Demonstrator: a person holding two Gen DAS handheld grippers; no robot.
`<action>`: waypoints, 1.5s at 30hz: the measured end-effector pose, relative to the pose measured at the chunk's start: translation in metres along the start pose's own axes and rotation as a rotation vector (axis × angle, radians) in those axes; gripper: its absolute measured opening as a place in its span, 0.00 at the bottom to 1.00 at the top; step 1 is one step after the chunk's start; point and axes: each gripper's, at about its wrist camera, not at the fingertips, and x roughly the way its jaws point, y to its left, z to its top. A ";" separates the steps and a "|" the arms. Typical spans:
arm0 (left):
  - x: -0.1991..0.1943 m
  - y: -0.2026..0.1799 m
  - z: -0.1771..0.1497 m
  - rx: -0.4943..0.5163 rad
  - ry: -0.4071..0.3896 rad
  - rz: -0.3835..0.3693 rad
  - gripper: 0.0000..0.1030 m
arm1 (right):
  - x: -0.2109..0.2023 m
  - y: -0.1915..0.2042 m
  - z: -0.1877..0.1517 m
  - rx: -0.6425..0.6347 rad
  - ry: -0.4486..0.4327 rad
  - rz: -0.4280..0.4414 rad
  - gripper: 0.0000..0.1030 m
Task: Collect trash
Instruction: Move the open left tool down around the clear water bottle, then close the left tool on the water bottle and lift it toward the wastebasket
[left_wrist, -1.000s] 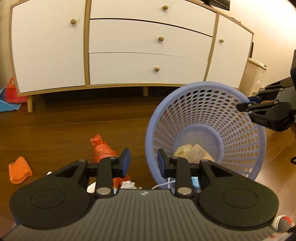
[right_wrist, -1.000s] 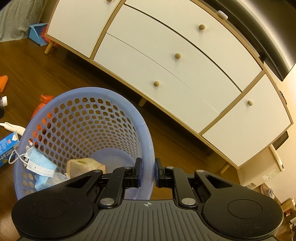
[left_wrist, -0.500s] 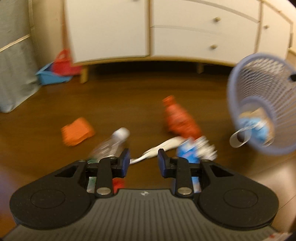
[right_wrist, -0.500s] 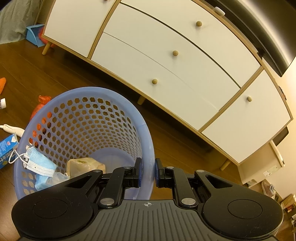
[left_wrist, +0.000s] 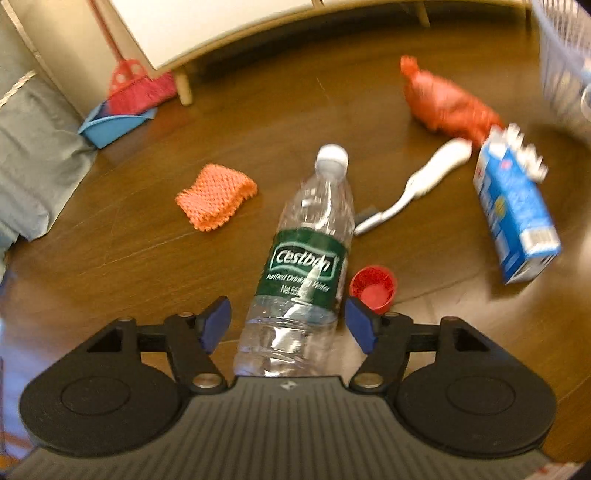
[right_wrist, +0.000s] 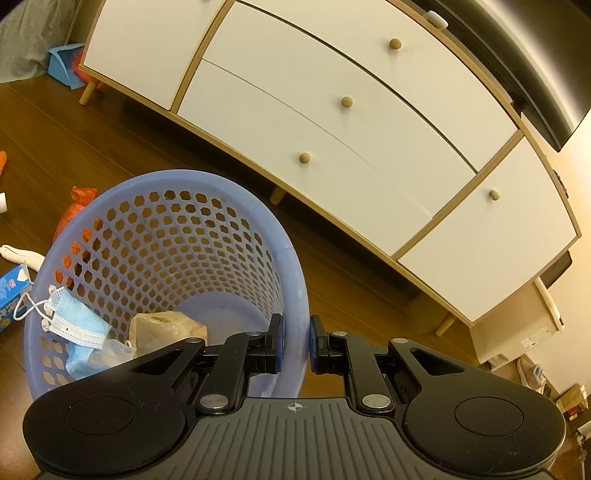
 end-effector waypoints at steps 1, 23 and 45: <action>0.006 -0.001 -0.001 0.014 0.007 0.005 0.63 | 0.000 0.000 0.000 0.000 0.001 0.000 0.10; -0.030 0.002 -0.045 -0.134 0.074 -0.052 0.78 | 0.001 -0.002 -0.001 0.012 0.000 0.003 0.10; -0.057 -0.006 -0.023 -0.183 -0.028 -0.055 0.57 | 0.000 -0.001 0.001 -0.002 -0.008 0.002 0.10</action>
